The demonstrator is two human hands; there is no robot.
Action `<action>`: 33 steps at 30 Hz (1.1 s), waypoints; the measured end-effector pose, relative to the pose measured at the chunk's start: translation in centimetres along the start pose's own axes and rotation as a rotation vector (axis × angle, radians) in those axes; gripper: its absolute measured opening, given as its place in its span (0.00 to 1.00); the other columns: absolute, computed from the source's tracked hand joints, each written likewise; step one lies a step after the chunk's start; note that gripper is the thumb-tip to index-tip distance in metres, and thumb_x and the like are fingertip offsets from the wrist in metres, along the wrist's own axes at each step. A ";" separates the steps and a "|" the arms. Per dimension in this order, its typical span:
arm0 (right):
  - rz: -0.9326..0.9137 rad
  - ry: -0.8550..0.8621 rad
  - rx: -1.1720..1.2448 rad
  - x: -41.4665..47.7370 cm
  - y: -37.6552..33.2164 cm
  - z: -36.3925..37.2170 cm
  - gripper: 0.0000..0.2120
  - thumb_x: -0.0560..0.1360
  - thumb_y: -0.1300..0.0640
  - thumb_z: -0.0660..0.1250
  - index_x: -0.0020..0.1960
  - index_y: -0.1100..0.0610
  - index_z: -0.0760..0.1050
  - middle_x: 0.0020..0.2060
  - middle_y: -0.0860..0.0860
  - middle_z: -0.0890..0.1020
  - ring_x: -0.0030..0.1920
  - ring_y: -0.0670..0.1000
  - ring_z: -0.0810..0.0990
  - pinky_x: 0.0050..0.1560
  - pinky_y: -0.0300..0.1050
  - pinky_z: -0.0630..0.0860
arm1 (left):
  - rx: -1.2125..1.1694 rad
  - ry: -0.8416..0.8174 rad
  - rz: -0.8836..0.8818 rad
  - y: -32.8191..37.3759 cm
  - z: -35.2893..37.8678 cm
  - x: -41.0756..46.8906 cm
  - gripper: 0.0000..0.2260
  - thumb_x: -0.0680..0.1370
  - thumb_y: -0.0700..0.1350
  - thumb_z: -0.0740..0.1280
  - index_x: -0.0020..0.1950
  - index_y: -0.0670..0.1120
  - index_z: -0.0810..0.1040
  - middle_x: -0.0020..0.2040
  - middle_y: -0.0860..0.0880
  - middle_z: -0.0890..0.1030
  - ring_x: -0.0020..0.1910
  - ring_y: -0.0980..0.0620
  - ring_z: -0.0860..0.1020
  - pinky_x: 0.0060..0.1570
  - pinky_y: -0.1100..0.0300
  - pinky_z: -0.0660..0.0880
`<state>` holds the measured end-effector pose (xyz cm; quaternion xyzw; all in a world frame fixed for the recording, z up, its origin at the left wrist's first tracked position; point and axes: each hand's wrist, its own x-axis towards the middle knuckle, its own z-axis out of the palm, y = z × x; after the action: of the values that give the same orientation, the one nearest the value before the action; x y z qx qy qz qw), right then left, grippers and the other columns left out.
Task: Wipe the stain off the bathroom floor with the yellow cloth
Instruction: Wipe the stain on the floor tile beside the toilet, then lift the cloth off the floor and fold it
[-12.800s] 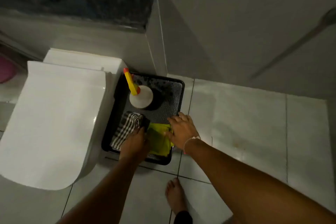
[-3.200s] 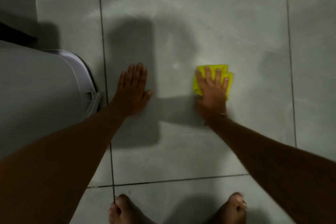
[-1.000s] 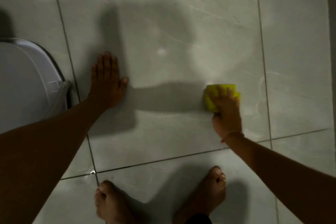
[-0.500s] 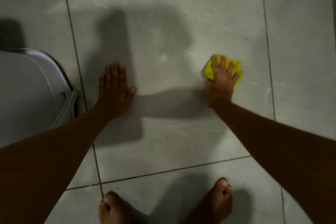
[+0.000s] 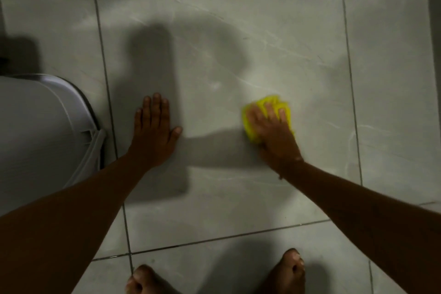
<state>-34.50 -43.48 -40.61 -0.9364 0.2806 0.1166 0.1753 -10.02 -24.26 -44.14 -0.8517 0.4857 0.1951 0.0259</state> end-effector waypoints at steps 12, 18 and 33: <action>0.215 0.144 0.050 9.7 -3.5 -0.8 0.33 0.71 0.59 0.61 0.75 0.49 0.59 0.77 0.51 0.60 0.77 0.61 0.52 0.76 0.64 0.42 | -0.002 0.003 0.014 -0.3 0.2 0.2 0.35 0.78 0.60 0.48 0.78 0.39 0.53 0.79 0.36 0.53 0.77 0.34 0.51 0.74 0.40 0.49; -0.318 -0.049 -0.081 -3.7 -5.6 4.4 0.29 0.73 0.58 0.57 0.74 0.49 0.63 0.73 0.51 0.68 0.75 0.62 0.61 0.73 0.68 0.55 | -0.035 -0.113 0.007 -0.5 -1.2 -0.1 0.36 0.75 0.57 0.50 0.79 0.41 0.45 0.80 0.38 0.44 0.79 0.38 0.44 0.75 0.43 0.46; 0.425 0.039 1.074 -9.7 -16.1 -17.9 0.10 0.75 0.70 0.64 0.52 0.59 0.75 0.46 0.53 0.81 0.47 0.50 0.79 0.49 0.42 0.74 | -1.455 -0.306 -0.614 11.2 -18.7 -14.3 0.16 0.82 0.39 0.58 0.68 0.38 0.73 0.69 0.42 0.74 0.65 0.52 0.74 0.65 0.63 0.67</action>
<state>-31.09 -33.24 -16.95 -0.6411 0.4856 -0.0269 0.5937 -20.15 -22.84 -20.17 -0.7145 -0.0280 0.5614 -0.4166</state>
